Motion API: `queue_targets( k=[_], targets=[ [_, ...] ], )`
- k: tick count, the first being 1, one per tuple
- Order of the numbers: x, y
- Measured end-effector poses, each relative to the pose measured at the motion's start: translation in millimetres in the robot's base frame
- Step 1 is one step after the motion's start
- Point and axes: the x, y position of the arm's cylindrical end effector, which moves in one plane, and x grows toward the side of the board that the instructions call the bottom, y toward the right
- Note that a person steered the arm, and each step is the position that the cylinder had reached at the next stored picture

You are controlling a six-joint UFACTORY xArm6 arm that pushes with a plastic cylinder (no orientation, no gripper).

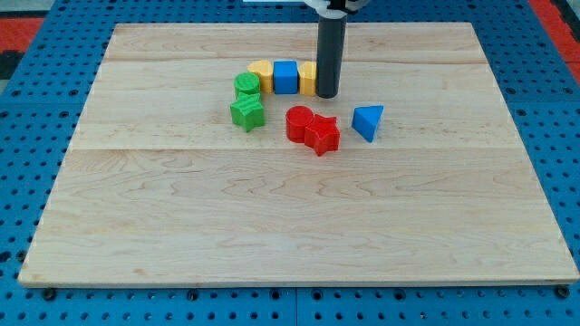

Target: Move the blue triangle diagonally bottom right to the yellow hexagon

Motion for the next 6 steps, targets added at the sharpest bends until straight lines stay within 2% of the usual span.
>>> queue_targets(
  k=[2,3,4,5,6],
  targets=[
    [30.9,6.9],
    [39.5,72.1],
    [74.1,131.7],
    [122.3,145.2],
    [100.7,121.4]
  ],
)
